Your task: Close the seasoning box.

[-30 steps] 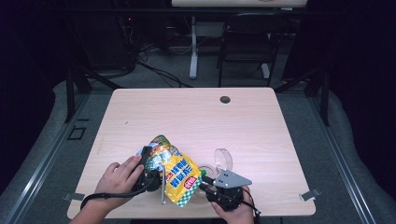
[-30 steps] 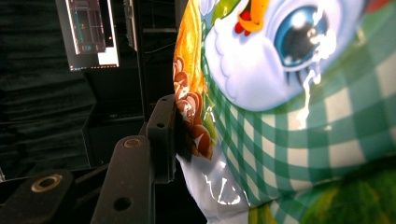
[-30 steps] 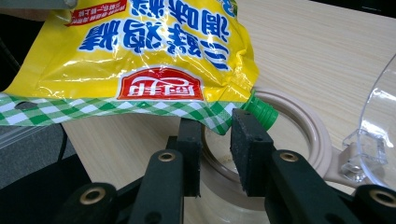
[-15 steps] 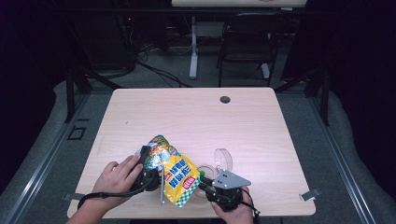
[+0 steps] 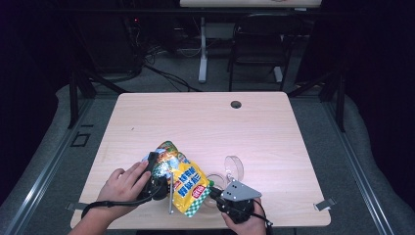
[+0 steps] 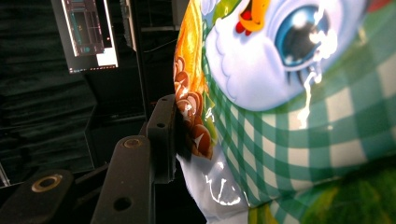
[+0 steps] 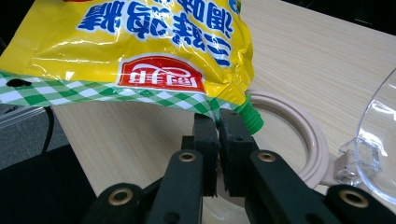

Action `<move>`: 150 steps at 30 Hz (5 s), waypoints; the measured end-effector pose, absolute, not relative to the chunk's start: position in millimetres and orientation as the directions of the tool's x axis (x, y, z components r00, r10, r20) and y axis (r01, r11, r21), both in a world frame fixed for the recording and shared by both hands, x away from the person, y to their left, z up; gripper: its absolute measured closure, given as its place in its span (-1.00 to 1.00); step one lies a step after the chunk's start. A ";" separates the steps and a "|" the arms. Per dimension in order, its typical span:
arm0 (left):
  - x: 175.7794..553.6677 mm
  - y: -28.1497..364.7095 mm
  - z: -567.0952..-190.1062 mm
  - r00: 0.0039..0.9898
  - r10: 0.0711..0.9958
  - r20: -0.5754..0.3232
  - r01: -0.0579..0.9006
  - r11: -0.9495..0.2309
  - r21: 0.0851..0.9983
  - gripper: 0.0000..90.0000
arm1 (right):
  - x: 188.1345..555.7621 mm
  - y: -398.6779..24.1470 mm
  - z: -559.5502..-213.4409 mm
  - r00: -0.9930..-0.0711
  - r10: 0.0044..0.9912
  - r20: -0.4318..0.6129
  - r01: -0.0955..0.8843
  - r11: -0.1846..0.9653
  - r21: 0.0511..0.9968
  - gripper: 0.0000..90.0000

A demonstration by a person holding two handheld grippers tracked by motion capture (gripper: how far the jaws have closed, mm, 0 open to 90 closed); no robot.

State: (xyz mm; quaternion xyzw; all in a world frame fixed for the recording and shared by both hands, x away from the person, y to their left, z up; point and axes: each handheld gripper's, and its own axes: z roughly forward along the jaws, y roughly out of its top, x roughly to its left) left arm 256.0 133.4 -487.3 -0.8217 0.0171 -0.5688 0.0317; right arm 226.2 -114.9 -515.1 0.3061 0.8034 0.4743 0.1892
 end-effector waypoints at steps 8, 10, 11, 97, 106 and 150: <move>256.0 131.9 -486.2 0.350 -0.070 0.934 0.002 -0.997 -0.076 0.28 | 225.4 -115.9 -514.8 -0.741 0.672 -0.011 0.316 0.363 0.877 0.97; 255.9 131.4 -485.6 0.350 -0.068 0.934 0.003 -0.997 -0.074 0.28 | 224.8 -116.7 -514.3 -0.739 0.673 -0.016 0.314 0.366 0.876 0.99; 255.6 130.6 -484.3 0.350 -0.068 0.934 0.006 -0.997 -0.075 0.28 | 224.6 -117.0 -514.0 -0.740 0.673 -0.014 0.314 0.364 0.877 1.00; 235.8 113.0 -456.2 0.264 -0.201 0.943 -0.064 -0.979 -0.191 0.34 | 229.3 -127.9 -518.5 -0.703 0.710 0.046 0.368 0.308 0.877 1.00; 232.4 111.5 -453.2 0.249 -0.224 0.942 -0.071 -0.975 -0.213 0.35 | 228.9 -128.1 -518.2 -0.701 0.712 0.048 0.368 0.303 0.879 1.00; 225.0 106.1 -447.0 0.231 -0.273 0.934 -0.093 -0.962 -0.259 0.45 | 228.3 -128.6 -518.6 -0.695 0.718 0.050 0.371 0.298 0.879 1.00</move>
